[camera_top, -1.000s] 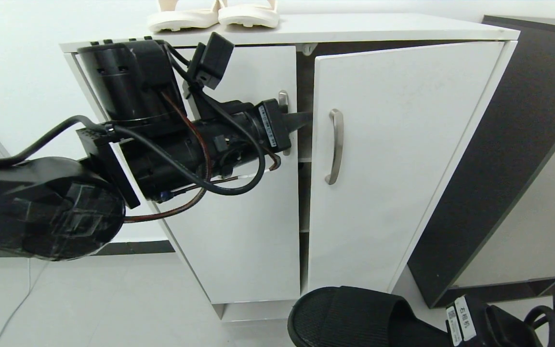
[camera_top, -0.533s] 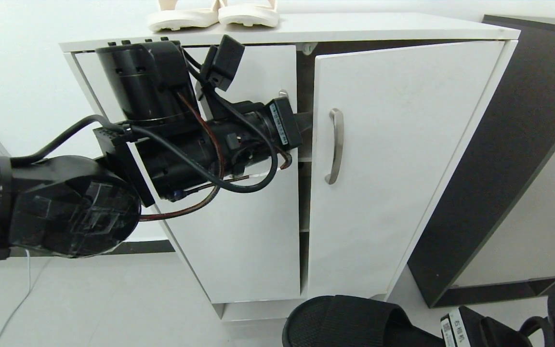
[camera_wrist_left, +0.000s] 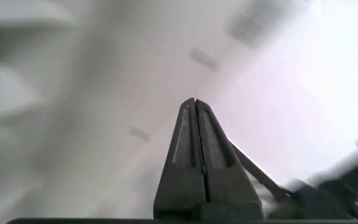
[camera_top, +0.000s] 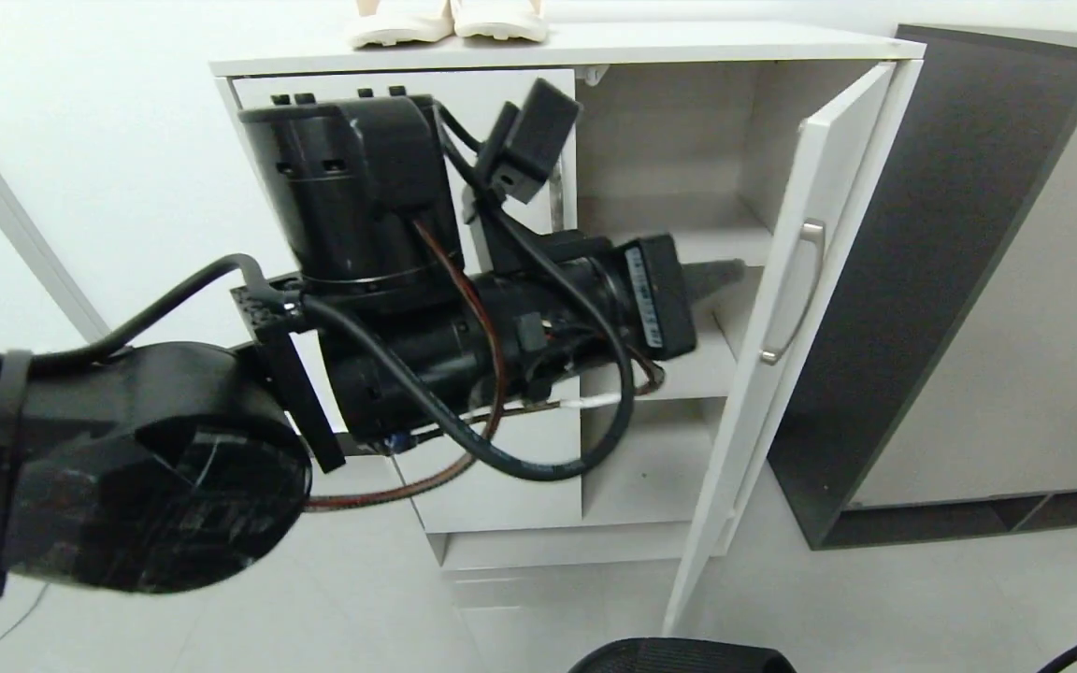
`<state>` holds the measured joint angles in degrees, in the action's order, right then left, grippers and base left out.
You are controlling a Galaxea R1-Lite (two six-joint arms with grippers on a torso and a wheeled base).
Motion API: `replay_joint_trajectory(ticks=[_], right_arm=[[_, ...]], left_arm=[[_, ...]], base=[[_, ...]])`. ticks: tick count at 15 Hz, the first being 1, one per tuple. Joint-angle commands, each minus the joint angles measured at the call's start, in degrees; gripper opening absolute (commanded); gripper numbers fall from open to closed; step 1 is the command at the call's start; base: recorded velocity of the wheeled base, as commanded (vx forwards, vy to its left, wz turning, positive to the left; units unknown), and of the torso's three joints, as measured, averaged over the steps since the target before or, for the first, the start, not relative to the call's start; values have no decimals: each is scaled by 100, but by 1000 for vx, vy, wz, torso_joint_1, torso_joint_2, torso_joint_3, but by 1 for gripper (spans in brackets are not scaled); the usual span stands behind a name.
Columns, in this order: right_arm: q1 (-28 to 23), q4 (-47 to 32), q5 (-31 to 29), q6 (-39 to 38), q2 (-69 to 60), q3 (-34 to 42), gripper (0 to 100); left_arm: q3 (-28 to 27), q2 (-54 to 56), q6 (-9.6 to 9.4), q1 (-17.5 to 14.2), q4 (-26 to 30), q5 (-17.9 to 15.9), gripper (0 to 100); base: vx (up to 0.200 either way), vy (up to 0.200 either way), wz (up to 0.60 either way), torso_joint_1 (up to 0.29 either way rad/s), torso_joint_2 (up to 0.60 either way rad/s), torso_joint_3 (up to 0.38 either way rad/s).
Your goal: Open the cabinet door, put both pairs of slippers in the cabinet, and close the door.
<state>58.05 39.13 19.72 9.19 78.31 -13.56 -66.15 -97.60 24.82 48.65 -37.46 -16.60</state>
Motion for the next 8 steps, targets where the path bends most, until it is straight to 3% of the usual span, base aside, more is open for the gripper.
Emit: replay_joint_trajectory(ticks=[1, 2, 7, 8], right_arm=[[22, 7, 14, 4, -53, 11, 0], [22, 51, 5, 4, -53, 11, 0], [-92, 174, -30, -75, 149, -121, 0], [-409, 165, -118, -251, 439, -464, 0]], left_arm=[[-39, -145, -100, 373, -139, 17, 0], [-12, -154, -91, 311, -279, 52, 0], [322, 250, -83, -585, -393, 61, 0], [603, 654, -91, -884, -393, 61, 0]], base=[[0, 0, 0, 0, 0, 0], [0, 0, 0, 0, 0, 0], [0, 0, 0, 0, 0, 0], [0, 0, 0, 0, 0, 0]])
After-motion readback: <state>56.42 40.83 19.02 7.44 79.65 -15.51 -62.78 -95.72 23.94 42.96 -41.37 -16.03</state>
